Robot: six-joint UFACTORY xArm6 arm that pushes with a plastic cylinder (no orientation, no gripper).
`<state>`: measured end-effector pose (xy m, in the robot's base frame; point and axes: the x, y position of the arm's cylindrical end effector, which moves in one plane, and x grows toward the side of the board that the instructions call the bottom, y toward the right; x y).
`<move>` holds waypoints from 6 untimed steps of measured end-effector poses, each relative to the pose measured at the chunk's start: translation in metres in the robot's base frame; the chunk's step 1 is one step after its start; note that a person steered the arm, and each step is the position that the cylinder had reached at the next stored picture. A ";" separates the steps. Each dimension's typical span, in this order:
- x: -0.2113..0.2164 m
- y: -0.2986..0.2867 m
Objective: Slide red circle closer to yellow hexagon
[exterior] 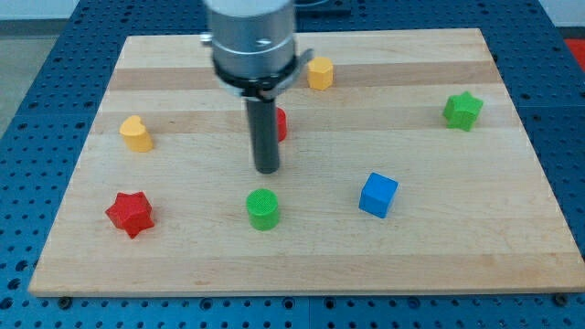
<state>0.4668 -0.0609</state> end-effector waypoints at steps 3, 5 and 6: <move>-0.083 0.053; -0.116 0.079; -0.116 0.073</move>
